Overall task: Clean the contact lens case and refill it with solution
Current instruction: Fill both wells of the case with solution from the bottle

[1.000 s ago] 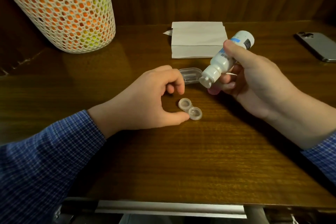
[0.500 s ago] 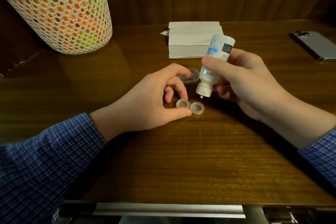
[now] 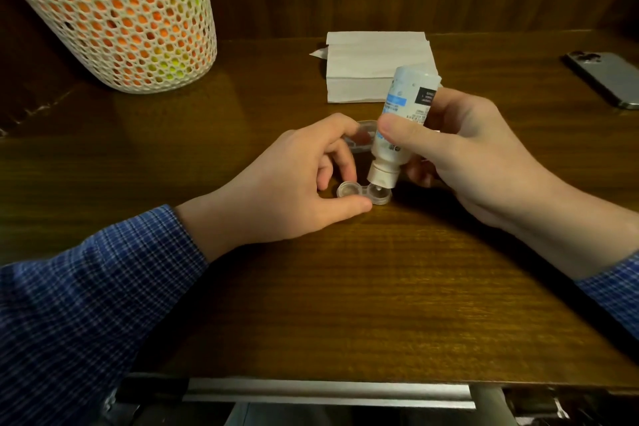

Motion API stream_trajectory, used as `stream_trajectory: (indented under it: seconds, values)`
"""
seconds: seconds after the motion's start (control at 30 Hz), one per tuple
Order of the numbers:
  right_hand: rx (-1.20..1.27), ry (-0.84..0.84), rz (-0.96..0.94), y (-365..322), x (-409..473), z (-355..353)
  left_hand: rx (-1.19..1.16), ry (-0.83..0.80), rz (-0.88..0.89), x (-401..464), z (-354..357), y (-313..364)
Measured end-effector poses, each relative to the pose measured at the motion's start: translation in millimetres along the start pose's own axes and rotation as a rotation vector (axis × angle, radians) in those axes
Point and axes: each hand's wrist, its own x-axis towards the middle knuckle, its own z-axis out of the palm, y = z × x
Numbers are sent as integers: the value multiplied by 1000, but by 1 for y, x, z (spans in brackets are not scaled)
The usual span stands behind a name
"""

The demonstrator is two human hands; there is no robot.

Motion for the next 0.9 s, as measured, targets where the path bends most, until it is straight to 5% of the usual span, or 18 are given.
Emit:
stream_trajectory:
  seconds: [0.9]
  values:
    - [15,18,-1,-1,-1,-2,1,18,-29,-1,-1,1]
